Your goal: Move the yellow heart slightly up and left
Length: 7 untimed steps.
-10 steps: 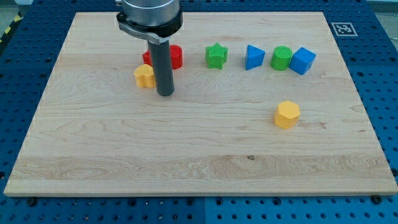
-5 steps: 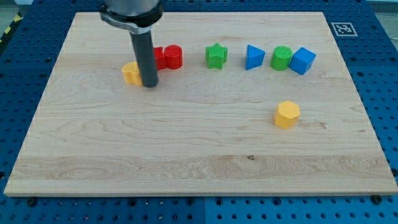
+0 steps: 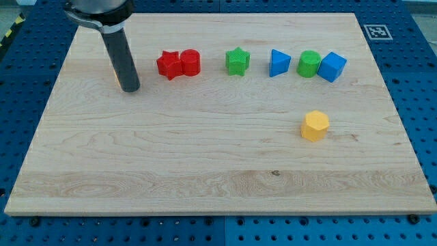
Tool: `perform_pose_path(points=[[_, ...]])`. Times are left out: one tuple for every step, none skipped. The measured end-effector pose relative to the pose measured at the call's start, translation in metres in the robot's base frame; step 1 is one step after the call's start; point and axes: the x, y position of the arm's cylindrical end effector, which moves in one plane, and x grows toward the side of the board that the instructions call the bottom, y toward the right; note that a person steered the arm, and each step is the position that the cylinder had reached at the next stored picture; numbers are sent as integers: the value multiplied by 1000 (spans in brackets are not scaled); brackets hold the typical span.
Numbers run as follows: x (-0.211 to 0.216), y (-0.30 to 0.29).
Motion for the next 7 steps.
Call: perform_pose_path(points=[[0,-17],[0,-20],[-8,-20],[-23,-20],[-24,-20],[-3,-14],[35,43]])
